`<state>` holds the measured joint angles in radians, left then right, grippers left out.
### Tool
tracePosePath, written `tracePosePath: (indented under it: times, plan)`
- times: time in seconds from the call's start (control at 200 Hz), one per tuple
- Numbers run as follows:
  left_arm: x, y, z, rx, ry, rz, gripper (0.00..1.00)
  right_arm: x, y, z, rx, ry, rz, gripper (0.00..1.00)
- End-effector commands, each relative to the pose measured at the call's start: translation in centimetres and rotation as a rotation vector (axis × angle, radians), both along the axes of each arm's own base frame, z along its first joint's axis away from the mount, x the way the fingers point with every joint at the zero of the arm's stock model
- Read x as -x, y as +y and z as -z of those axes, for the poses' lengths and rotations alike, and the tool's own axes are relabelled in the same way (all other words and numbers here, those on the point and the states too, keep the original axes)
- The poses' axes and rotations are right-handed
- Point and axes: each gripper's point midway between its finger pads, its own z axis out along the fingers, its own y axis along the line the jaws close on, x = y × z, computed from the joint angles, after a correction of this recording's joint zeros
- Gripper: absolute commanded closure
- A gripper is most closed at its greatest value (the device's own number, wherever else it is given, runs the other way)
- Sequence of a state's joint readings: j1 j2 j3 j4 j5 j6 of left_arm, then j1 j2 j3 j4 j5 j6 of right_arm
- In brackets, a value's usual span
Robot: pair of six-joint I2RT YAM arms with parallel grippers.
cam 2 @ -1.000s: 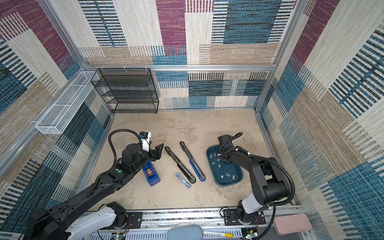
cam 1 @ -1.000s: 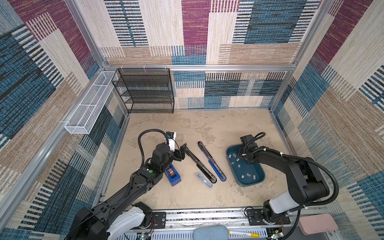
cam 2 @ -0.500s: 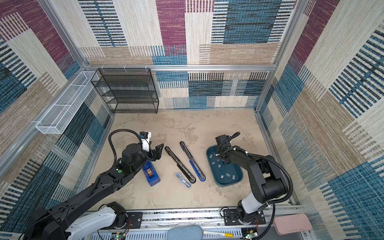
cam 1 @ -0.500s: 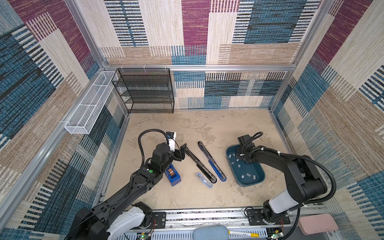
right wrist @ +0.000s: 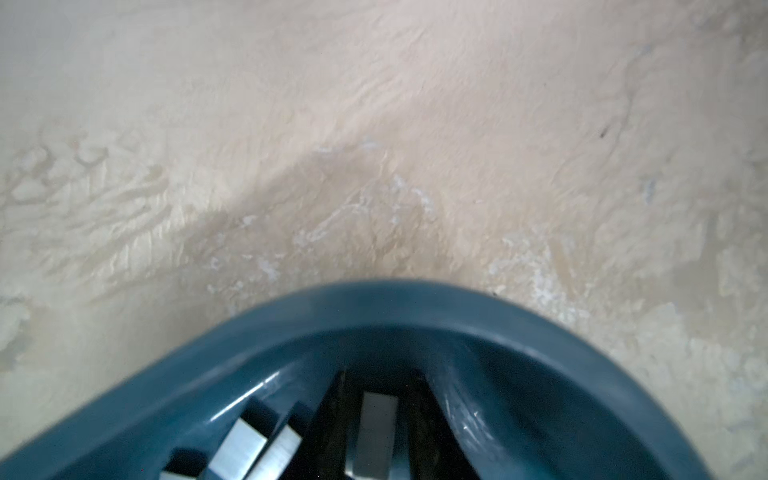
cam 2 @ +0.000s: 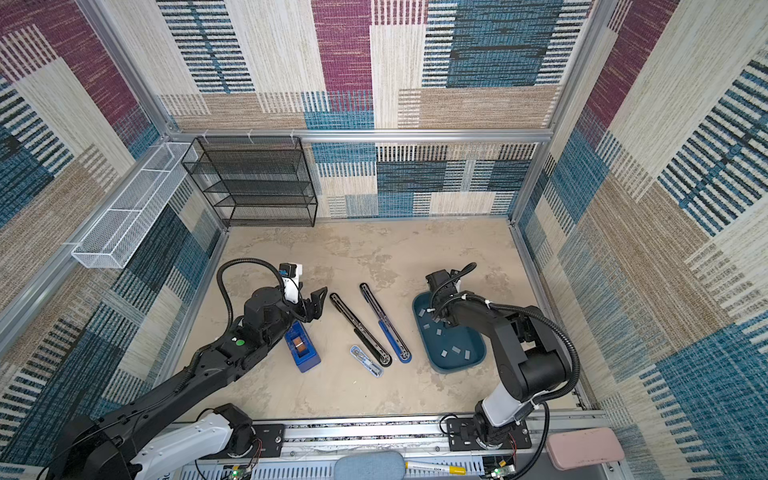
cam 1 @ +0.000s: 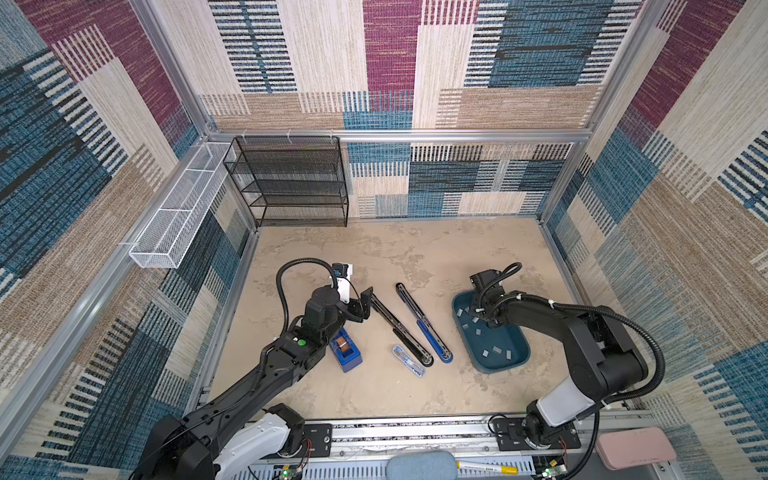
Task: Load the staples into the stapler
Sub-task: 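Grasp a grey staple strip in the teal tray with the right gripper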
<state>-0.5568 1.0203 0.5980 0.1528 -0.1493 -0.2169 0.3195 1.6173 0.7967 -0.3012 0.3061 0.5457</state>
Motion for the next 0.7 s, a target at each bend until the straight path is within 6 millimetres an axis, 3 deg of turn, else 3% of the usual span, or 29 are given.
tracePosePath:
  times: [0.0,0.23,0.311,0.446,0.696]
  plan:
    - [-0.11,-0.33,-0.86,0.021,-0.027,0.012,0.18,1.03,0.04,0.96,0.003,0.056,-0.010,0.69]
    - [-0.13,-0.28,-0.80,0.017,-0.026,0.010,0.18,1.05,0.47,1.15,-0.018,0.060,-0.026,0.77]
    - [-0.15,-0.31,-0.85,0.019,-0.028,0.012,0.18,1.15,0.59,1.12,-0.028,0.060,-0.029,0.76]
    - [-0.18,-0.34,-0.79,0.019,-0.026,0.013,0.18,1.32,0.32,0.78,-0.016,0.056,-0.021,0.65]
    - [-0.12,-0.45,-0.84,0.023,-0.026,0.018,0.18,1.68,0.34,0.86,-0.017,0.060,-0.035,0.72]
